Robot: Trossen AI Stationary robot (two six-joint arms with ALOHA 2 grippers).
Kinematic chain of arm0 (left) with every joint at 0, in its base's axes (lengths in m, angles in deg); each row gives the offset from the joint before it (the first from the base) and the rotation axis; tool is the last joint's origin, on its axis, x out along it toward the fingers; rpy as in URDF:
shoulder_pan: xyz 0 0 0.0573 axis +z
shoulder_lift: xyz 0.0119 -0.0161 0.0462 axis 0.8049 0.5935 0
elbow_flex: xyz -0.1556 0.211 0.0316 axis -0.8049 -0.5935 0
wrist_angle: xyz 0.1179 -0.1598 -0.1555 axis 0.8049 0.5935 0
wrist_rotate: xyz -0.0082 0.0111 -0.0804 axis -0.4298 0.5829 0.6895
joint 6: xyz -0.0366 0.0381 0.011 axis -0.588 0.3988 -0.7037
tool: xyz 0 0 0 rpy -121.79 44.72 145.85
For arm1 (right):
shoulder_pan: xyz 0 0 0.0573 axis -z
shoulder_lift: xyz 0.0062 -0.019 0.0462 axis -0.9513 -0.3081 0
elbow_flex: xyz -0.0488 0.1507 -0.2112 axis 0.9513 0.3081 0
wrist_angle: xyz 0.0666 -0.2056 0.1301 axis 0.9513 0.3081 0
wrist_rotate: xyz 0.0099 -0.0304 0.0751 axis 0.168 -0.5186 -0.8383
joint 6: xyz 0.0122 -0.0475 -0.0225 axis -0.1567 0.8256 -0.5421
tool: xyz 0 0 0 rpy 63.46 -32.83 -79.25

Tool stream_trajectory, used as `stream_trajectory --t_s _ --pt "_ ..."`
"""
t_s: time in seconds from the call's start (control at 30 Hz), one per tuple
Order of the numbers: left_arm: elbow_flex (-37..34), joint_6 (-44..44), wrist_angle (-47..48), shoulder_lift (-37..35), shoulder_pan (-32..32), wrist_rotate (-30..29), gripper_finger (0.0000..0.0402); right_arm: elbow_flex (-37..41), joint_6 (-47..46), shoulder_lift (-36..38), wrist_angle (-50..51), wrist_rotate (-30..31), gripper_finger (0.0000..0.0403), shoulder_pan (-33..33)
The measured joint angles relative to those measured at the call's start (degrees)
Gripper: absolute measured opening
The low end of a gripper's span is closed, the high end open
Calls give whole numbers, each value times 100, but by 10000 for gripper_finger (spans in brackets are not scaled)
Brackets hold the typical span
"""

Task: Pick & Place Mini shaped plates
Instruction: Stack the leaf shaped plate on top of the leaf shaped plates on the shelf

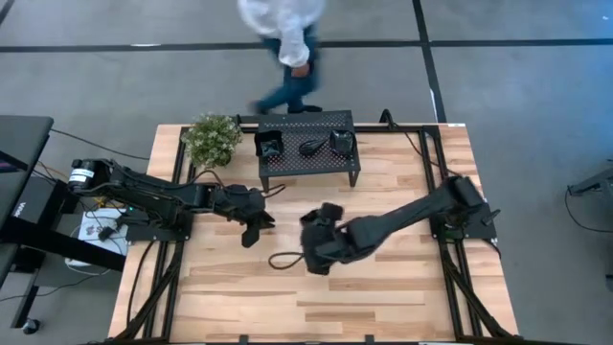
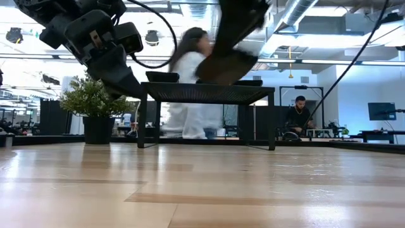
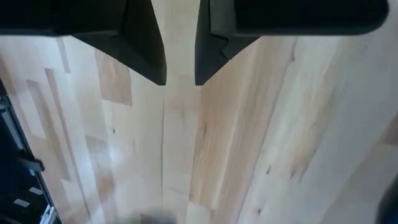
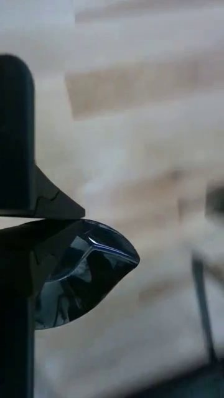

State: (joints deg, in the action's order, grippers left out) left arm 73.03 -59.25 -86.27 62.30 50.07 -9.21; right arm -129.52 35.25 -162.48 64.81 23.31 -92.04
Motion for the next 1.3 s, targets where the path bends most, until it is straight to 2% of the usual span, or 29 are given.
stream_trajectory --t_s 0.2,0.37,0.53,0.63,0.87,1.07,1.3 --pt "0 309 -160 0 0 -42 85 0 -1039 759 1220 1755 1 178" --pt "0 320 -286 0 0 -42 85 -2 -1184 1285 1200 2439 1 662" --pt "0 672 -434 0 22 -42 85 -2 -1176 1401 1165 2375 1 1414" --pt "0 1016 -480 0 22 -42 85 -2 -1138 1309 1173 1915 1 1806" --pt "0 1069 -501 0 24 -42 85 -2 -1117 944 1179 1702 1 2475" --pt "0 1072 -512 0 24 -42 85 -2 -940 690 1165 1706 14 2773" --pt "0 1072 -543 0 24 -42 85 0 -856 726 972 1664 55 2807"
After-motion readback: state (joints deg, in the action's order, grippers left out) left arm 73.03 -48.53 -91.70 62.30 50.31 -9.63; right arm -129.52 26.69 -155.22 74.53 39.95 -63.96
